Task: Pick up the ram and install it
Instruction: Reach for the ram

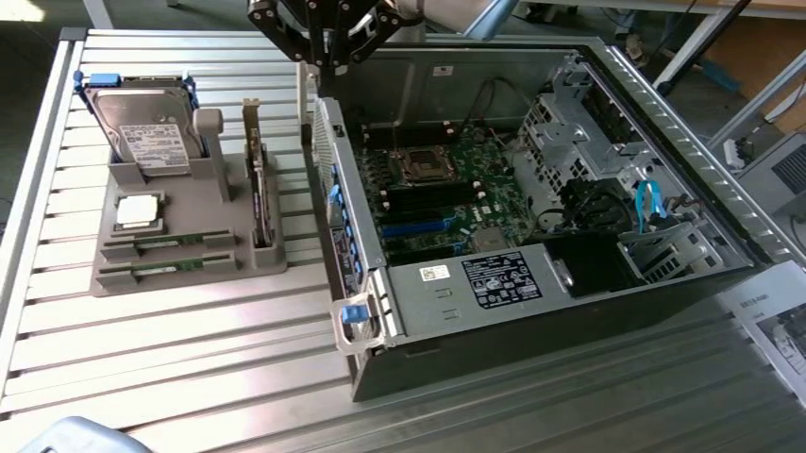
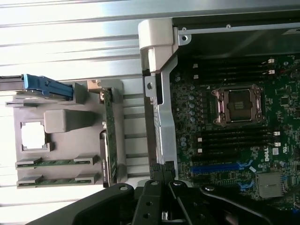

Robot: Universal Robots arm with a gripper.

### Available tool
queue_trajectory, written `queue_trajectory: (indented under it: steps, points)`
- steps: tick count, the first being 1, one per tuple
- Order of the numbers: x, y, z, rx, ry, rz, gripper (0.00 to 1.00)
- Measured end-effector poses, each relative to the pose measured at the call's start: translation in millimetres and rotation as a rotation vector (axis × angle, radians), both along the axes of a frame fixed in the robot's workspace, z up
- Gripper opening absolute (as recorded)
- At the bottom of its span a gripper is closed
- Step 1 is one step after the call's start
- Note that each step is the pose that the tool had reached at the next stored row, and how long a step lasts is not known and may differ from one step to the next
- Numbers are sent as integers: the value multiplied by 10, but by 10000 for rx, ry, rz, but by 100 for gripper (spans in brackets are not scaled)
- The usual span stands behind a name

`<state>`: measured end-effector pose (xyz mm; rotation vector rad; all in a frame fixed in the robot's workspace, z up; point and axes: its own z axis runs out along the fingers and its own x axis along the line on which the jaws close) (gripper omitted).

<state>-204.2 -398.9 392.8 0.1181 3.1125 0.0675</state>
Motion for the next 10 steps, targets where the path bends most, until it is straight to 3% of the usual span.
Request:
queue_trajectory:
  steps: [10]
  points:
    - [-146, 0, -1, 1, -1, 1, 10]
